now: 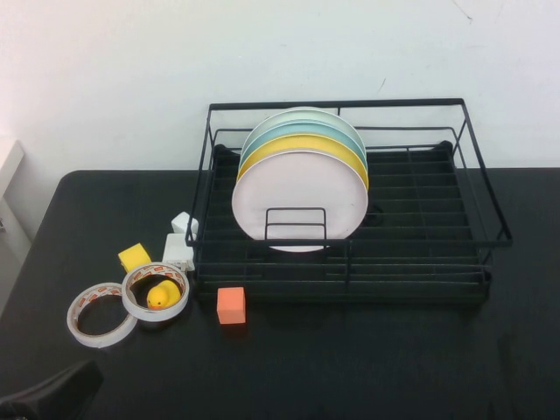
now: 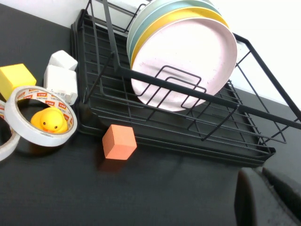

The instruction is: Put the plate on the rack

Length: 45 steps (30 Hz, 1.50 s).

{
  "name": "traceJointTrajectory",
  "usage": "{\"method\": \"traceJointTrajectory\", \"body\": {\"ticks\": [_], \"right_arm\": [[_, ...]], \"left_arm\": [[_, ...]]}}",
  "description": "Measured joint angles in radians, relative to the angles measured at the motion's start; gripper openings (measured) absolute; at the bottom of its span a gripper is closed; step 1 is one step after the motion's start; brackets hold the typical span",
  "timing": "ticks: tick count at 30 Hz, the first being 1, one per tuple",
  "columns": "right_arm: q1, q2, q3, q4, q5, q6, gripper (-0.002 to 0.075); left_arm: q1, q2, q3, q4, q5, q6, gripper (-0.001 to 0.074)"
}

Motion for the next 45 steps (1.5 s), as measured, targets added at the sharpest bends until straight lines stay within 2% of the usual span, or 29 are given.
{"method": "traceJointTrajectory", "body": {"ticks": [25,32,34,38,45], "right_arm": [[0.0,0.0,0.0,0.0,0.002,0.004,-0.0001],[0.0,0.0,0.0,0.0,0.002,0.012,-0.0001],[0.0,0.0,0.0,0.0,0.002,0.012,-0.0001],[0.0,0.0,0.0,0.0,0.002,0.013,-0.0001],[0.0,0.0,0.0,0.0,0.004,0.015,-0.0001]], "left_arm": [[0.0,0.0,0.0,0.0,0.0,0.002,-0.0002],[0.0,0.0,0.001,0.007,-0.046,0.0,-0.0002],[0.0,0.0,0.009,0.099,-0.049,-0.046,-0.0002],[0.023,0.0,0.031,0.387,-0.064,-0.315,-0.0002],[0.181,-0.025,0.148,1.002,-0.02,-0.778,-0.0002]]}}
